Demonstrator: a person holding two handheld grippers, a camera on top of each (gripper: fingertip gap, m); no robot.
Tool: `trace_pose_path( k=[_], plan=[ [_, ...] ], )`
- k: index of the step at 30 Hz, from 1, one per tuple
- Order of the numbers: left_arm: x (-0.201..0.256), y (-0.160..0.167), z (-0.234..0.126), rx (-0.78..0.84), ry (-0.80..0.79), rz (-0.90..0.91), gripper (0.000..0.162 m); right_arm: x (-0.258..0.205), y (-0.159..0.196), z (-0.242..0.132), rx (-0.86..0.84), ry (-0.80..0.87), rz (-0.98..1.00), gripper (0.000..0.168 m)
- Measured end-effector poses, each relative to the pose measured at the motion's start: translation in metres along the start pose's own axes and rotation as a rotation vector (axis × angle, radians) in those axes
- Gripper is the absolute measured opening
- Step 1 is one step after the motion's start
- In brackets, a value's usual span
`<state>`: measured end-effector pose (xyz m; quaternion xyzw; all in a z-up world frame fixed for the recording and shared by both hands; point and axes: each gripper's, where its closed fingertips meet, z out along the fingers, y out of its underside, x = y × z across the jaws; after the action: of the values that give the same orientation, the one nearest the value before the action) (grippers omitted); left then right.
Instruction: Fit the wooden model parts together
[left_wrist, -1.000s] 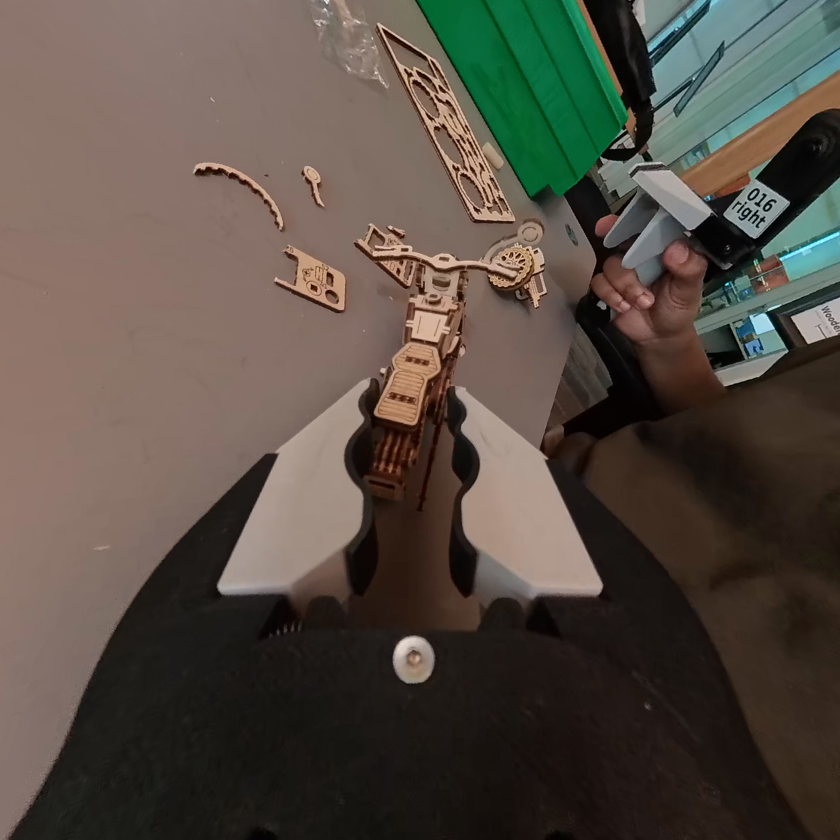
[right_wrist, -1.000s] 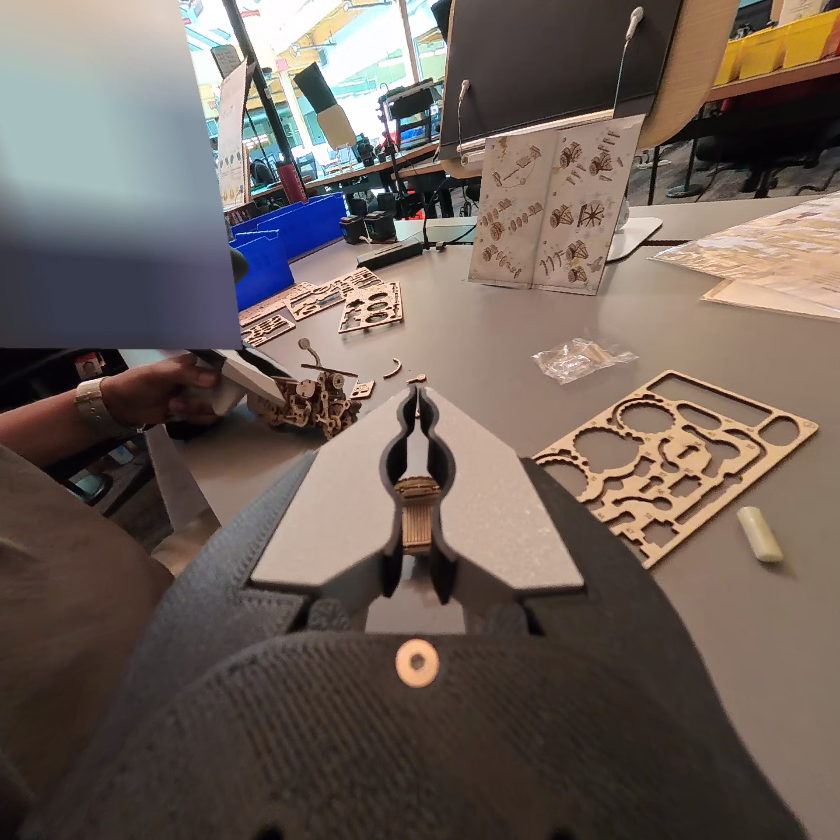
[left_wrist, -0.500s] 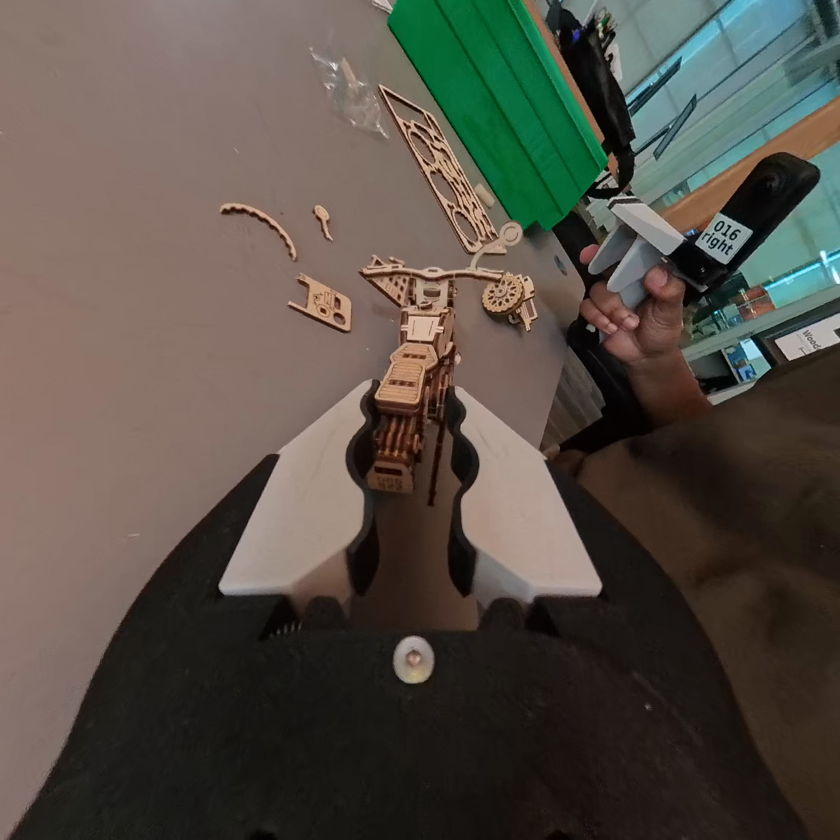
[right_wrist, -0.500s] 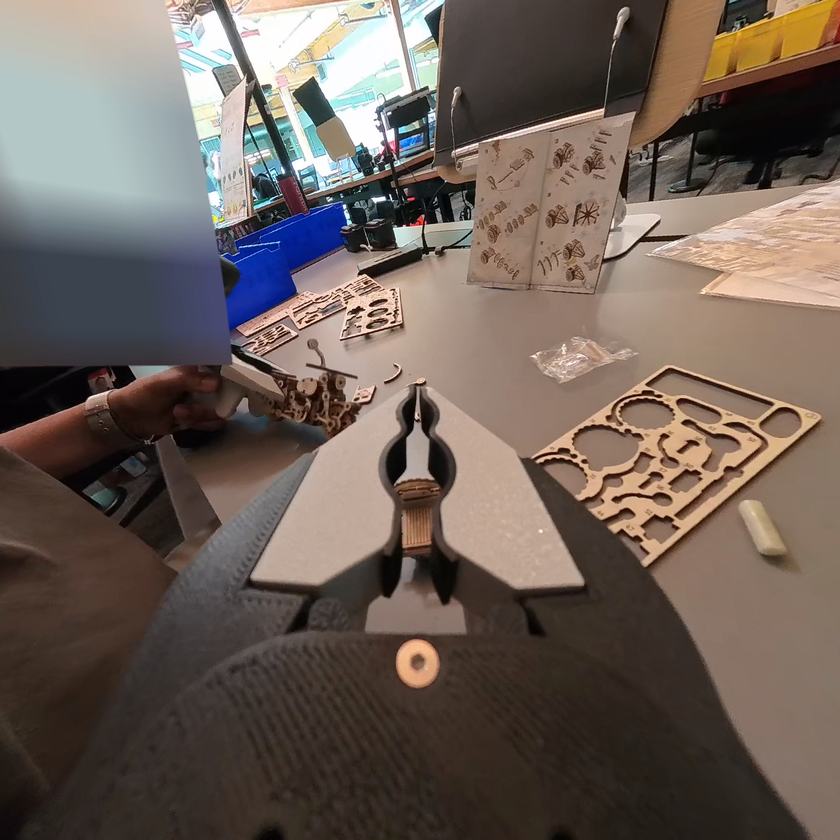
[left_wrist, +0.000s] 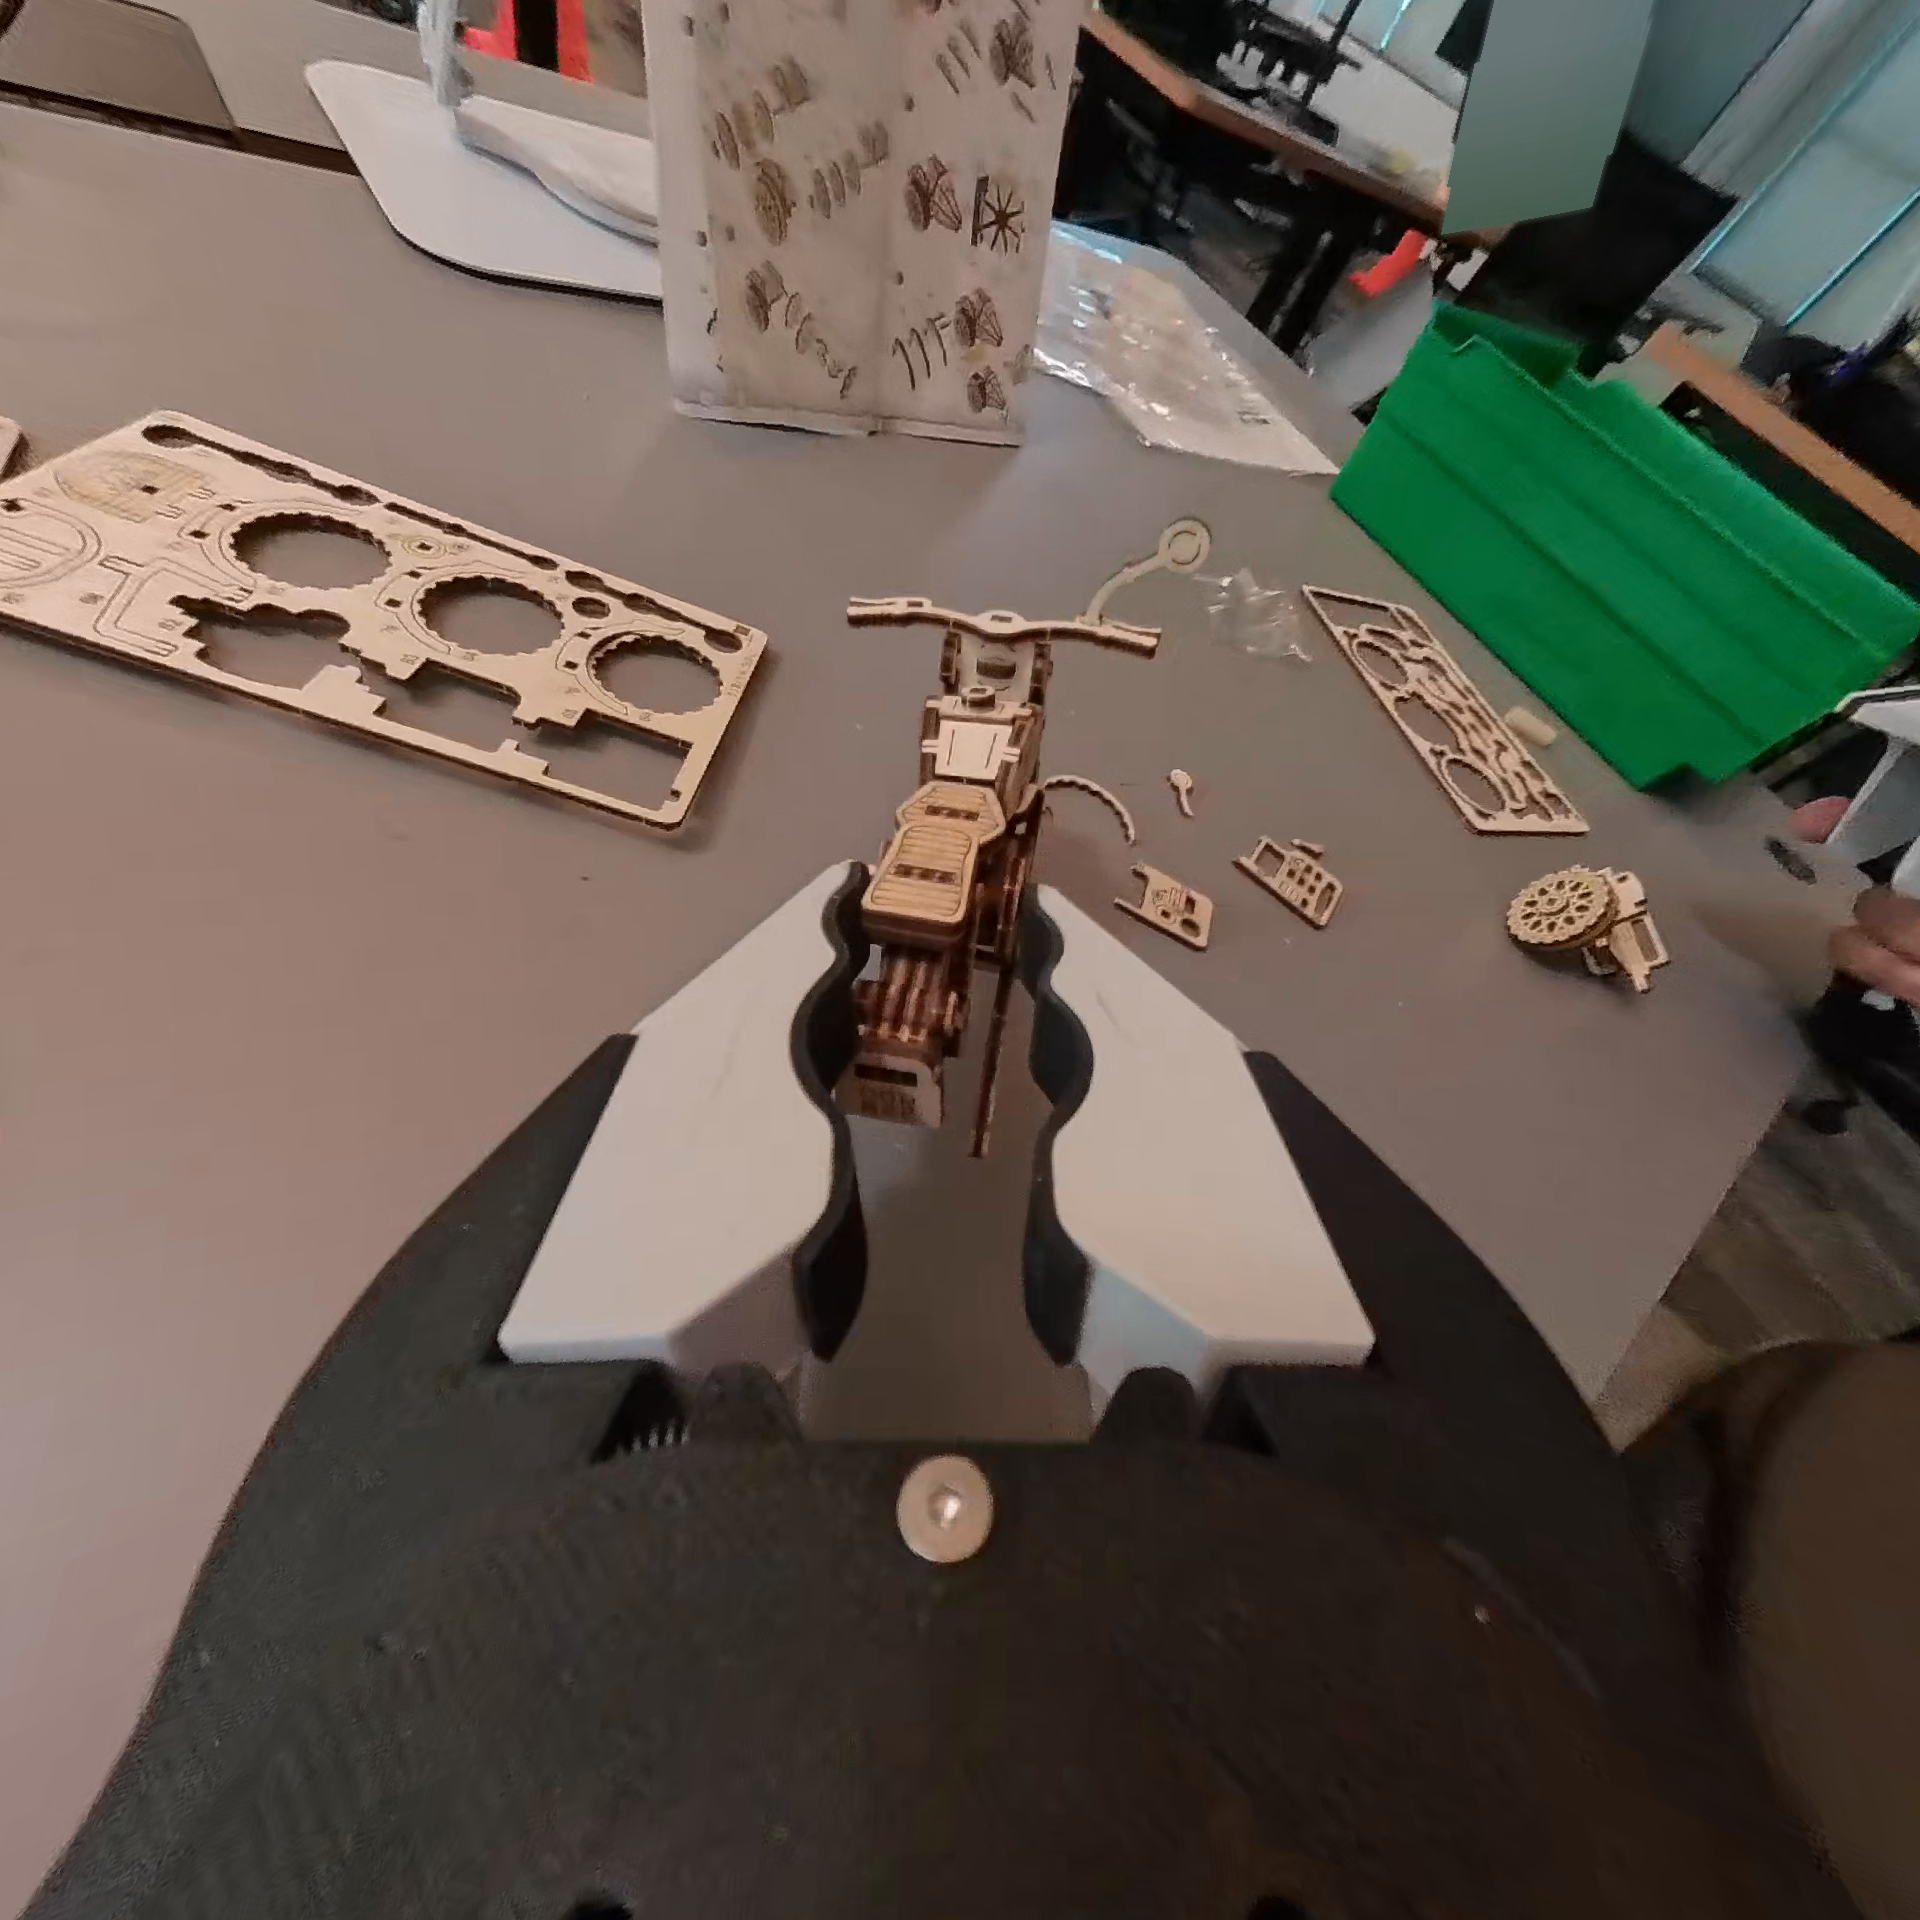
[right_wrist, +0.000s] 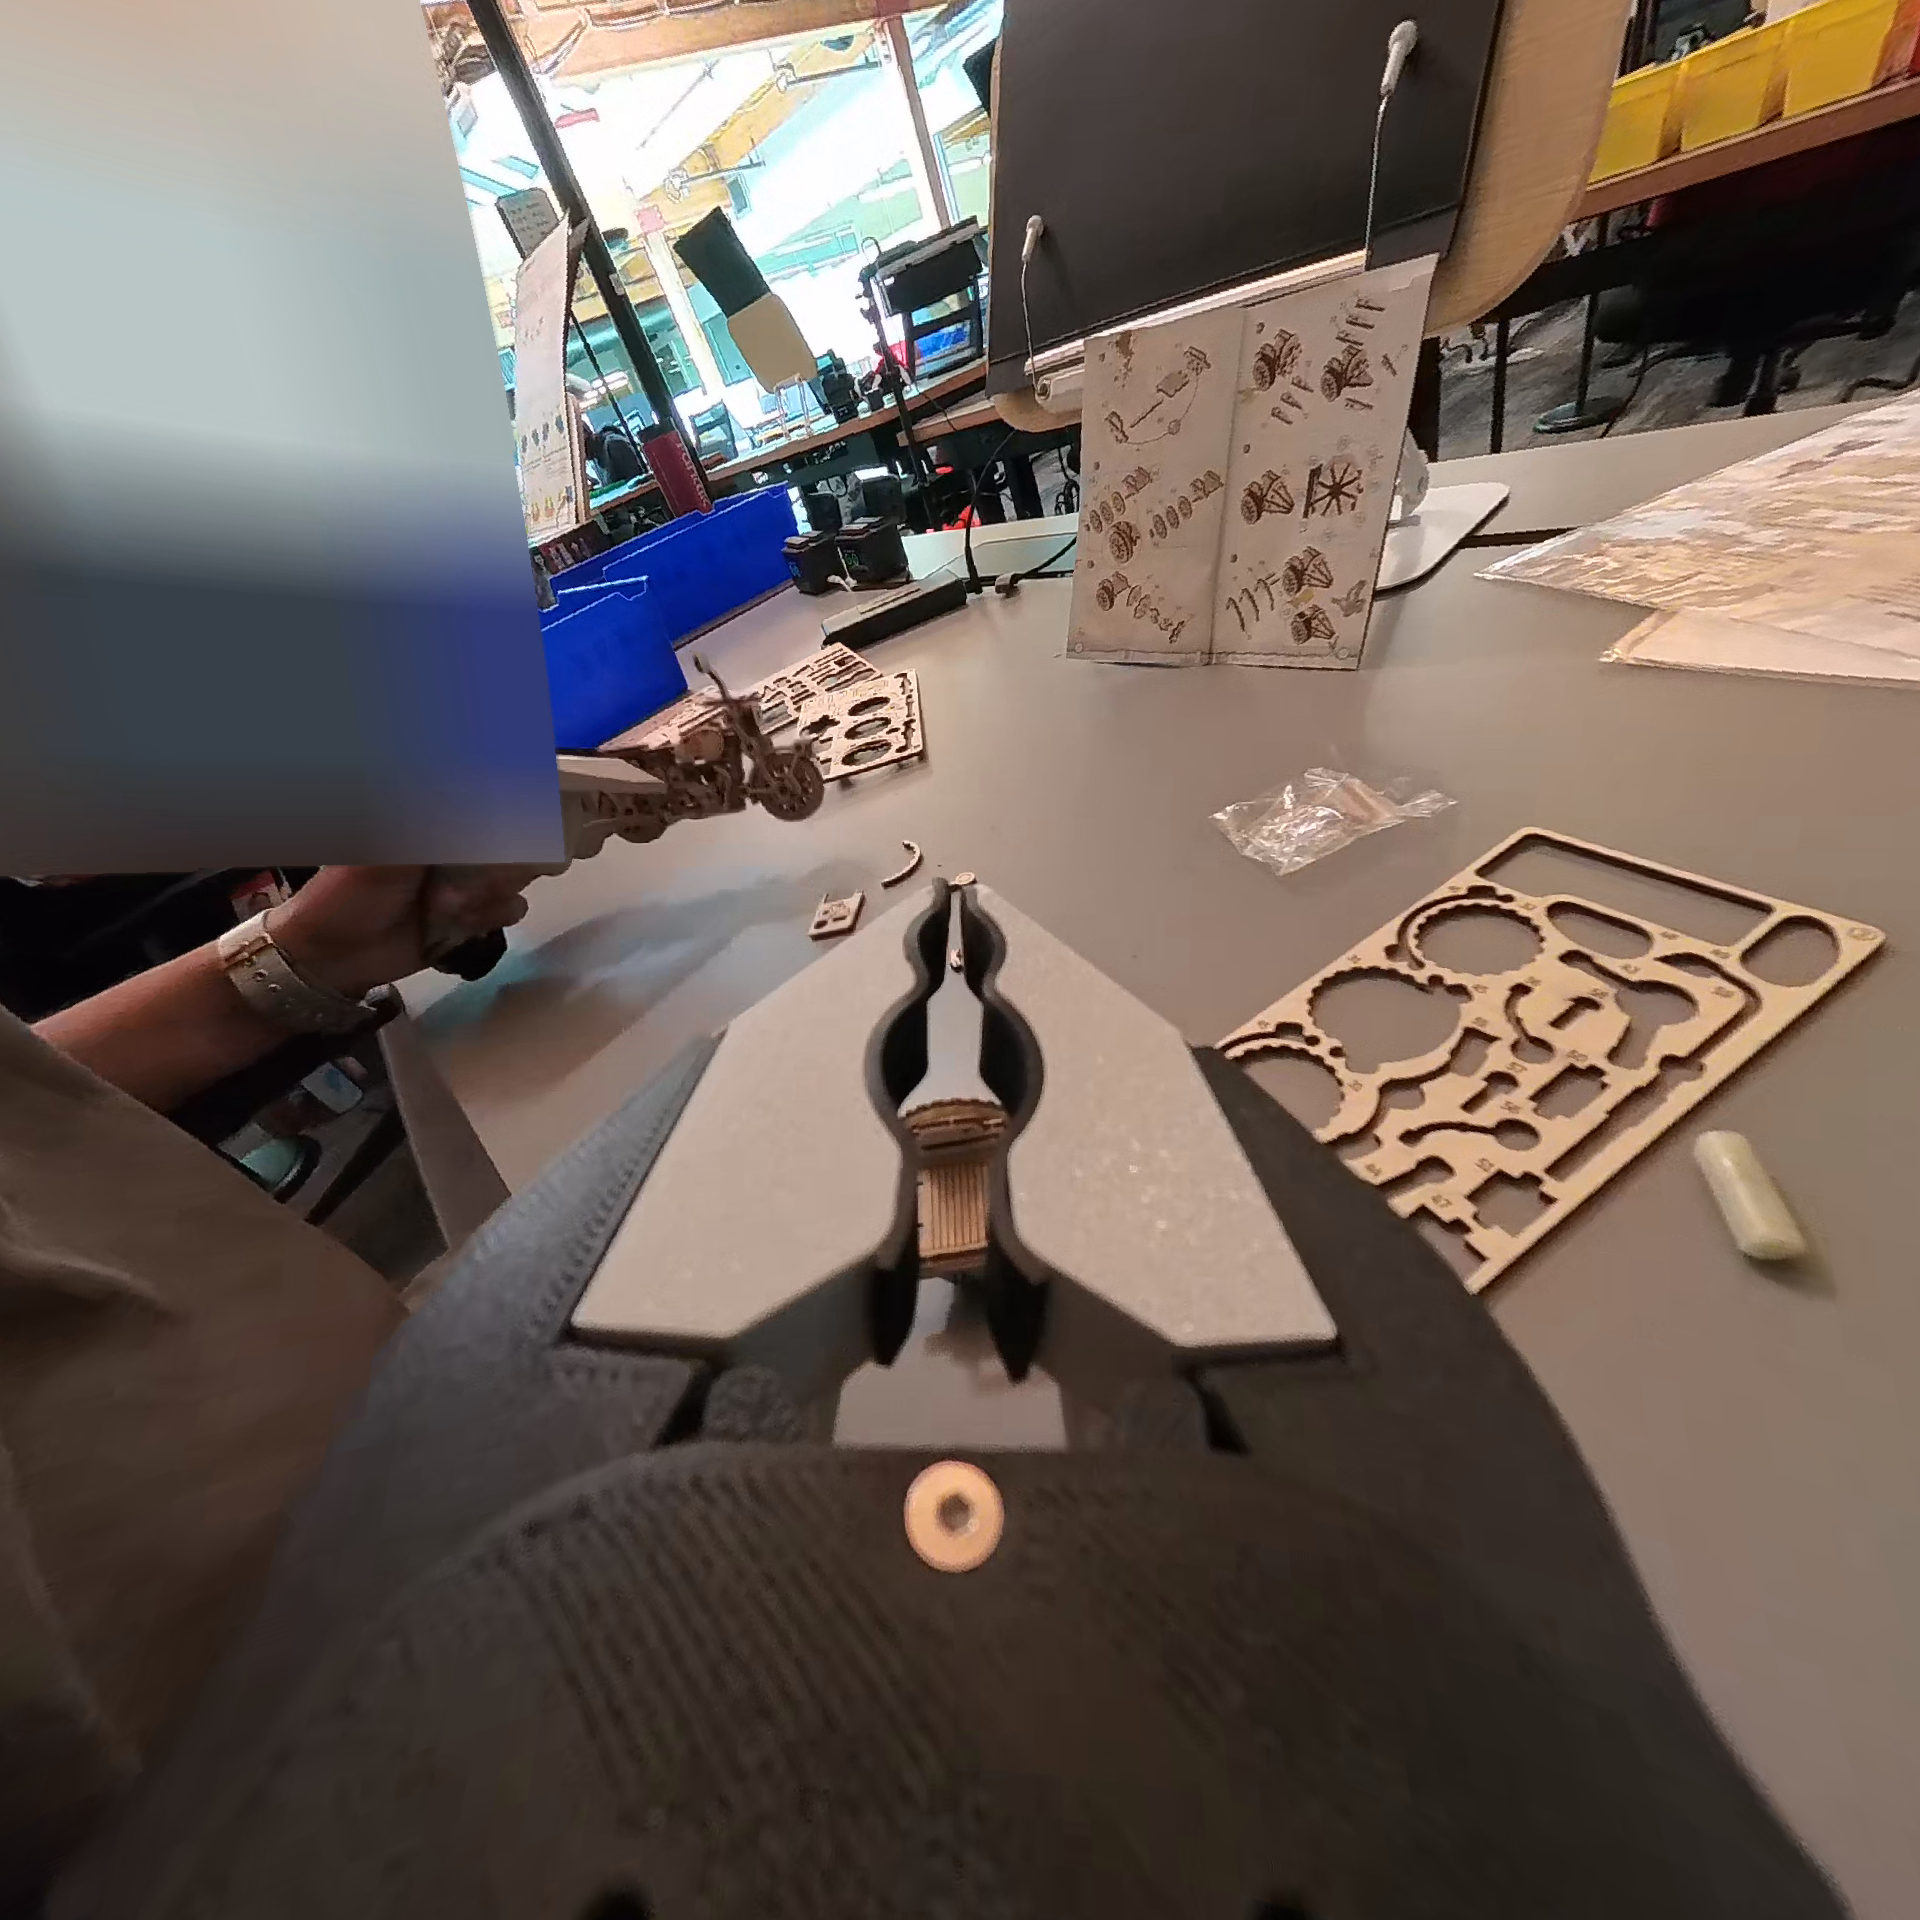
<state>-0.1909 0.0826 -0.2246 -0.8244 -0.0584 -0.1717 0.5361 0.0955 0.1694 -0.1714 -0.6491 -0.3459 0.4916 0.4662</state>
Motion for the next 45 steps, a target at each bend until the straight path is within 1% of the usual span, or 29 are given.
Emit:
trace_pose_path(
  k=[8, 17, 34, 45],
  plan=[
    [0.007, 0.011, 0.010, -0.057, 0.000, 0.046, 0.025, 0.003, -0.001, -0.001, 0.009, -0.003, 0.032, 0.001],
    [0.001, 0.015, 0.011, -0.075, 0.003, -0.041, 0.025, 0.004, -0.001, 0.000, 0.007, -0.006, 0.041, 0.001],
    [-0.004, 0.021, 0.013, -0.107, -0.011, -0.088, 0.026, 0.002, 0.000, 0.001, 0.004, -0.013, 0.043, 0.001],
    [-0.005, 0.021, 0.013, -0.109, -0.012, -0.105, 0.034, 0.002, 0.000, 0.001, 0.004, -0.014, 0.047, 0.001]
  ],
)
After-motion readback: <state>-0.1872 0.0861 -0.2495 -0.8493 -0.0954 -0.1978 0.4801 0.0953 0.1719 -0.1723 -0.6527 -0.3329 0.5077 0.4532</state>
